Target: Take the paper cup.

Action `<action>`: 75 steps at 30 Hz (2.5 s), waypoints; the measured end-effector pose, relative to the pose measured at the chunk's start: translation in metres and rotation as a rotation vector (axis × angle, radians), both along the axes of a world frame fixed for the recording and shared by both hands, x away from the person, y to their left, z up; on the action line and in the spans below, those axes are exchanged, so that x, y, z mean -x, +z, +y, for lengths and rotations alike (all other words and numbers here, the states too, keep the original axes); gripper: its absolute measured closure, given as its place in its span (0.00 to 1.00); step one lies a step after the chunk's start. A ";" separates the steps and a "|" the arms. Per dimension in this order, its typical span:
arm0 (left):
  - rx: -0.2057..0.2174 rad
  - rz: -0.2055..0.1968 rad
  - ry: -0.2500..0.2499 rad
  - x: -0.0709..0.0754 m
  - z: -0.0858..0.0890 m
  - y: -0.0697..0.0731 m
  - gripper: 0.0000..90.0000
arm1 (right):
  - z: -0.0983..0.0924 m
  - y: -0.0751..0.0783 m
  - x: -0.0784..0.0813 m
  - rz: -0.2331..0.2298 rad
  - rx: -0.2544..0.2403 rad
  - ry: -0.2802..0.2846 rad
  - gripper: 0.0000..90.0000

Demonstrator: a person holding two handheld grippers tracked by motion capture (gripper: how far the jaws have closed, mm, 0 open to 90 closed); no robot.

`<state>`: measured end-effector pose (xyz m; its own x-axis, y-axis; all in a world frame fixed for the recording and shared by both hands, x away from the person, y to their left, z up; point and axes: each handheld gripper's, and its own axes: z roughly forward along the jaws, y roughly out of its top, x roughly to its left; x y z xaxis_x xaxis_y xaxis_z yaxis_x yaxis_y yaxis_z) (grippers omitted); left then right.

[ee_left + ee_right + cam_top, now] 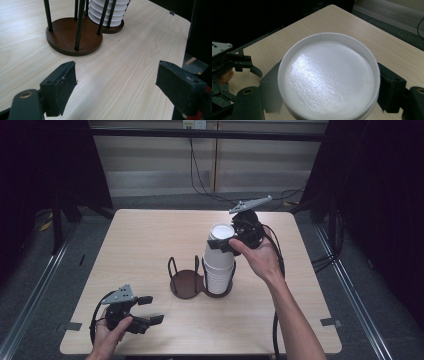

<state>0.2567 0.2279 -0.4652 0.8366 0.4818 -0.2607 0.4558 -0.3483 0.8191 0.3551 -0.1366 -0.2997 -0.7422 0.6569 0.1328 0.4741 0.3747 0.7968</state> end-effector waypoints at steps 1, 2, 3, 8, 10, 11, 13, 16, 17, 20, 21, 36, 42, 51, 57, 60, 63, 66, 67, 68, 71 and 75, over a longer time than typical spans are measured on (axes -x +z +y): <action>0.002 0.006 0.001 0.000 0.000 0.000 0.18 | -0.001 0.001 0.001 -0.004 -0.005 -0.001 0.26; 0.001 0.008 -0.002 0.000 0.000 0.000 0.18 | -0.001 0.002 0.002 -0.010 -0.007 -0.001 0.26; 0.000 0.008 -0.002 0.000 -0.001 0.000 0.18 | -0.002 0.003 0.002 -0.013 -0.010 0.001 0.26; 0.000 0.009 -0.005 0.000 -0.001 -0.001 0.18 | -0.006 0.007 0.003 -0.013 -0.038 -0.004 0.26; -0.003 0.007 -0.004 0.000 -0.001 0.000 0.18 | -0.007 0.007 0.003 -0.012 -0.042 -0.009 0.26; -0.003 0.008 -0.004 -0.001 -0.001 -0.001 0.18 | -0.007 0.007 0.003 -0.012 -0.044 -0.008 0.26; -0.003 0.008 -0.004 -0.001 -0.001 -0.001 0.18 | -0.009 0.008 0.003 -0.013 -0.056 -0.012 0.26; -0.002 0.009 -0.006 0.000 -0.001 -0.001 0.18 | -0.010 0.010 0.004 -0.017 -0.065 -0.011 0.26; -0.002 0.008 -0.006 0.000 -0.001 -0.001 0.18 | -0.011 0.012 0.004 -0.021 -0.069 -0.013 0.26; -0.003 0.009 -0.005 -0.001 -0.001 -0.001 0.18 | -0.011 0.015 0.005 -0.029 -0.071 -0.015 0.26; -0.003 0.008 -0.005 0.000 -0.001 0.000 0.18 | -0.012 0.017 0.006 -0.031 -0.077 -0.015 0.26; -0.002 0.012 -0.005 -0.001 -0.001 -0.001 0.18 | -0.023 0.025 0.014 -0.057 -0.134 -0.016 0.27; 0.015 0.007 -0.020 0.000 -0.001 0.000 0.18 | -0.026 0.029 0.019 -0.084 -0.143 -0.016 0.27; 0.027 0.004 -0.011 -0.001 -0.001 0.000 0.18 | -0.032 0.034 0.024 -0.109 -0.179 -0.027 0.27; 0.046 0.001 -0.015 -0.001 -0.001 0.000 0.18 | -0.036 0.037 0.027 -0.115 -0.194 -0.031 0.27; 0.067 -0.005 -0.036 -0.002 -0.002 0.001 0.18 | -0.038 0.038 0.028 -0.117 -0.203 -0.030 0.27; 0.067 -0.005 -0.038 -0.003 -0.003 0.000 0.18 | -0.040 0.039 0.030 -0.126 -0.210 -0.035 0.27; 0.062 -0.005 -0.027 -0.004 -0.003 0.000 0.18 | -0.042 0.041 0.032 -0.133 -0.231 -0.033 0.27; 0.058 -0.004 -0.024 -0.004 -0.003 0.000 0.18 | -0.043 0.041 0.032 -0.134 -0.236 -0.032 0.27; 0.058 -0.004 -0.024 -0.004 -0.003 0.000 0.18 | -0.043 0.041 0.032 -0.134 -0.236 -0.032 0.27; 0.074 -0.003 -0.016 -0.004 -0.002 0.000 0.18 | -0.048 0.044 0.035 -0.142 -0.249 -0.031 0.27; 0.074 -0.004 -0.003 -0.006 -0.002 0.000 0.18 | -0.052 0.044 0.038 -0.148 -0.262 -0.031 0.27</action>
